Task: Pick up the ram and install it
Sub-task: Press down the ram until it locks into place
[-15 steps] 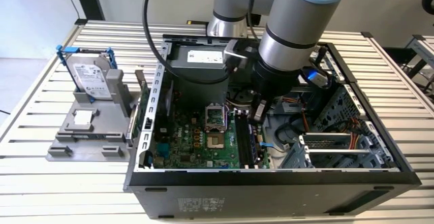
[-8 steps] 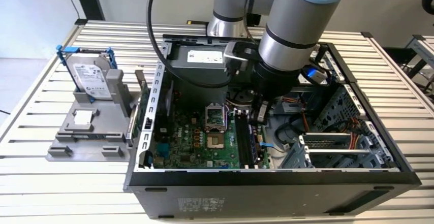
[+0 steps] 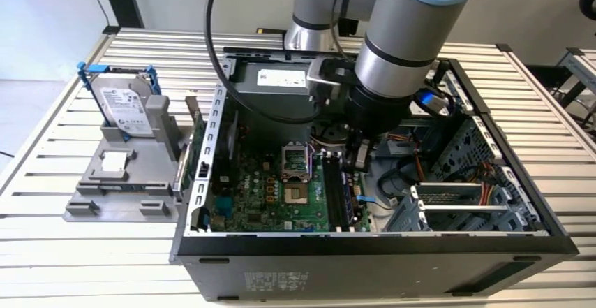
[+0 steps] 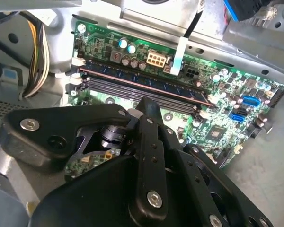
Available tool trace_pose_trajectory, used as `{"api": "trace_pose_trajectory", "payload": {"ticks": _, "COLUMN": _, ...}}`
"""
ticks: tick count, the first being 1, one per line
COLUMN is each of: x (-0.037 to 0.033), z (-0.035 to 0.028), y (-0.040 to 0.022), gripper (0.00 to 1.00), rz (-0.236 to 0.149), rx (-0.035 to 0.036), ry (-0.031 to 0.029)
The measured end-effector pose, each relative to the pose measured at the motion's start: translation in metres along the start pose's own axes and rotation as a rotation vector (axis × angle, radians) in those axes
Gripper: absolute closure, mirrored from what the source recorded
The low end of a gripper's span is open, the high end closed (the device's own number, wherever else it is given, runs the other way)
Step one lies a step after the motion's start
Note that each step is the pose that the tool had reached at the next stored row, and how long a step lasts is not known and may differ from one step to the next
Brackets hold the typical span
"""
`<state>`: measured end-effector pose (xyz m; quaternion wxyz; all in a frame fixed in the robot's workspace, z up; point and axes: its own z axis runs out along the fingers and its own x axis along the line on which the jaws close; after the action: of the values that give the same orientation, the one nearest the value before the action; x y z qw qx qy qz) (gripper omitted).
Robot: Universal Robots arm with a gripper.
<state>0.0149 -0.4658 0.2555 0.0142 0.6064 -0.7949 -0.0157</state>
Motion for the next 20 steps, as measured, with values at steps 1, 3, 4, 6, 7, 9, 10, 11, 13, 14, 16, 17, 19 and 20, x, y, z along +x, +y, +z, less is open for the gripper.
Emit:
{"api": "trace_pose_trajectory", "payload": {"ticks": 1, "x": -0.0001, "z": 0.0004, "y": 0.0, "gripper": 1.0, "rz": -0.01, "rx": 0.0, "ry": 0.0002}}
{"api": "trace_pose_trajectory", "payload": {"ticks": 3, "x": -0.0002, "z": 0.0015, "y": 0.0, "gripper": 1.0, "rz": -0.035, "rx": 0.0002, "ry": 0.001}}
{"api": "trace_pose_trajectory", "payload": {"ticks": 4, "x": -0.0003, "z": 0.0022, "y": 0.0, "gripper": 1.0, "rz": -0.049, "rx": 0.0004, "ry": 0.0016}}
{"api": "trace_pose_trajectory", "payload": {"ticks": 6, "x": -0.0003, "z": 0.0025, "y": 0.0, "gripper": 1.0, "rz": -0.079, "rx": 0.0009, "ry": 0.0031}}
{"api": "trace_pose_trajectory", "payload": {"ticks": 7, "x": -0.0003, "z": 0.0026, "y": 0.0, "gripper": 1.0, "rz": -0.092, "rx": 0.0015, "ry": 0.0036}}
{"api": "trace_pose_trajectory", "payload": {"ticks": 9, "x": -0.0004, "z": 0.0028, "y": 0.0, "gripper": 1.0, "rz": -0.118, "rx": 0.0022, "ry": 0.004}}
{"api": "trace_pose_trajectory", "payload": {"ticks": 10, "x": -0.0003, "z": 0.0028, "y": -0.0001, "gripper": 1.0, "rz": -0.13, "rx": 0.0023, "ry": 0.0046}}
{"api": "trace_pose_trajectory", "payload": {"ticks": 11, "x": -0.0003, "z": 0.0028, "y": -0.0001, "gripper": 1.0, "rz": -0.143, "rx": 0.0024, "ry": 0.005}}
{"api": "trace_pose_trajectory", "payload": {"ticks": 13, "x": -0.0004, "z": 0.0029, "y": -0.0003, "gripper": 1.0, "rz": -0.168, "rx": 0.0025, "ry": 0.0058}}
{"api": "trace_pose_trajectory", "payload": {"ticks": 14, "x": -0.0004, "z": 0.0029, "y": -0.0003, "gripper": 1.0, "rz": -0.18, "rx": 0.0029, "ry": 0.0062}}
{"api": "trace_pose_trajectory", "payload": {"ticks": 16, "x": -0.0004, "z": 0.0028, "y": -0.0004, "gripper": 1.0, "rz": -0.203, "rx": 0.0045, "ry": 0.007}}
{"api": "trace_pose_trajectory", "payload": {"ticks": 17, "x": -0.0004, "z": 0.0029, "y": -0.0004, "gripper": 1.0, "rz": -0.214, "rx": 0.0057, "ry": 0.0073}}
{"api": "trace_pose_trajectory", "payload": {"ticks": 19, "x": -0.0004, "z": 0.0029, "y": -0.0004, "gripper": 1.0, "rz": -0.237, "rx": 0.0083, "ry": 0.0078}}
{"api": "trace_pose_trajectory", "payload": {"ticks": 20, "x": -0.0004, "z": 0.0028, "y": -0.0004, "gripper": 1.0, "rz": -0.248, "rx": 0.0095, "ry": 0.008}}
